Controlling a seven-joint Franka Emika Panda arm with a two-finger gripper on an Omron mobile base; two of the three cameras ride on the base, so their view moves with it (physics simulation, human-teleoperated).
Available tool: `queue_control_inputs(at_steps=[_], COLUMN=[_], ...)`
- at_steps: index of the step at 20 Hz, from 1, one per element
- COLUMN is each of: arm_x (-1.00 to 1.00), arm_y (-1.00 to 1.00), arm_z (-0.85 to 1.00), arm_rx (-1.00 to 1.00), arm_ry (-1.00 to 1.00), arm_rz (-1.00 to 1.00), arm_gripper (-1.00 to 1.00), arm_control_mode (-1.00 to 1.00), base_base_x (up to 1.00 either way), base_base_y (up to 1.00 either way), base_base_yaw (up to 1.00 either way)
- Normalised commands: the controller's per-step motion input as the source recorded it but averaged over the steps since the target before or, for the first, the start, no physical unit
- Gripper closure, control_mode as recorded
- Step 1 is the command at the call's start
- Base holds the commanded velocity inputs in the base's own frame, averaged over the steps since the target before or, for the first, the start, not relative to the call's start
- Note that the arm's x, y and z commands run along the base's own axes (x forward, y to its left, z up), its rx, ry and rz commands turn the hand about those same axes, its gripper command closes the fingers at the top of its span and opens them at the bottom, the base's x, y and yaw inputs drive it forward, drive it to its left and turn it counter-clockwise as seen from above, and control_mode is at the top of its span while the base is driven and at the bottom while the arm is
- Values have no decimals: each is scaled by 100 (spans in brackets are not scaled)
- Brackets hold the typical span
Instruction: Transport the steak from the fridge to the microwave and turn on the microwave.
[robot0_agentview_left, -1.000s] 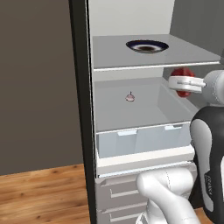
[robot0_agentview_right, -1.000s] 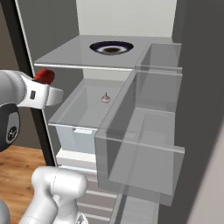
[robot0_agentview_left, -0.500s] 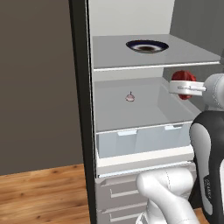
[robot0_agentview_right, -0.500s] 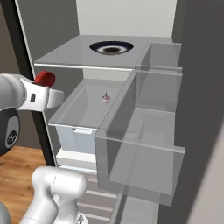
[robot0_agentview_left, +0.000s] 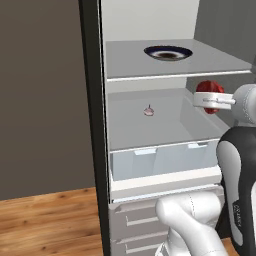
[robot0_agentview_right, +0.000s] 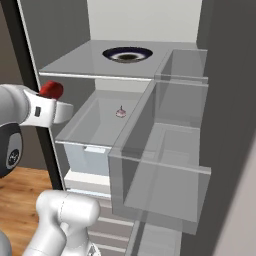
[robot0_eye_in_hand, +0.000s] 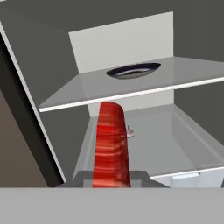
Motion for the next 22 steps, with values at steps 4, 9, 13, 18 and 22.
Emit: queue_control_inputs(at_steps=[4, 9, 13, 18, 22], arm_x=[0, 0, 0, 0, 0], arm_y=[0, 0, 0, 0, 0], arm_z=[0, 0, 0, 0, 0], arm_rx=[0, 0, 0, 0, 0], arm_ry=[0, 0, 0, 0, 0], arm_rz=[0, 0, 0, 0, 0], arm_gripper=[100, 100, 100, 100, 100], arm_control_mode=[100, 100, 100, 100, 100], base_base_x=[-59, -53, -37, -36, -32], base_base_y=[3, 31, 45, 54, 52], base_base_yaw=[-1, -15, -19, -30, -38])
